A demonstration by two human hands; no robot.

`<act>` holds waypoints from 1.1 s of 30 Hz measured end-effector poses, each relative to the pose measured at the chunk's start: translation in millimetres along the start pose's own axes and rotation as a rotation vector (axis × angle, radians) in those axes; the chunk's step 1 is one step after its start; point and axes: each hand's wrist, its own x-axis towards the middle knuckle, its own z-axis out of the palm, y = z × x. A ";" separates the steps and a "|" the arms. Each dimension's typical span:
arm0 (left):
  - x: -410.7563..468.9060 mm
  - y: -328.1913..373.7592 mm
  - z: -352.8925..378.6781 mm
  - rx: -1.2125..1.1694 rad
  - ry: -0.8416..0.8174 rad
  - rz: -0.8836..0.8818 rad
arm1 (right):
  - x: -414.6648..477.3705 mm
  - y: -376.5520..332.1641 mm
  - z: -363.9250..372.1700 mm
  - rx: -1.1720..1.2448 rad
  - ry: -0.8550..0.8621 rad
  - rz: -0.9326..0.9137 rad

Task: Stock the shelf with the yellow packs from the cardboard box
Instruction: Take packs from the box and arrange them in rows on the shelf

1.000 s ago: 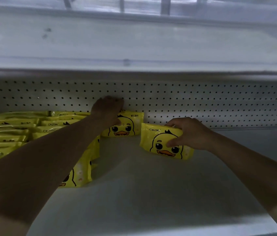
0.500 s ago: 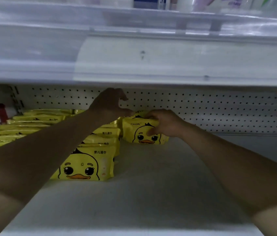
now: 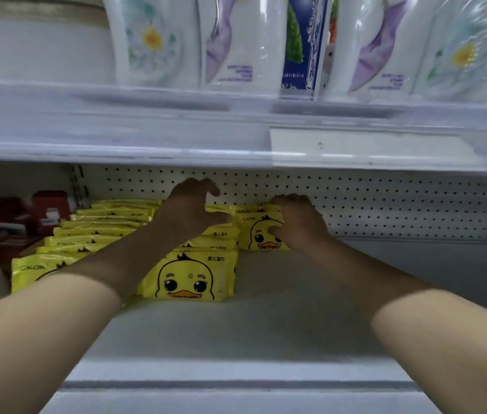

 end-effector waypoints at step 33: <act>-472.2 -91.5 -64.8 0.099 -0.492 -0.308 | -419.2 -228.4 9.0 0.041 -0.598 0.114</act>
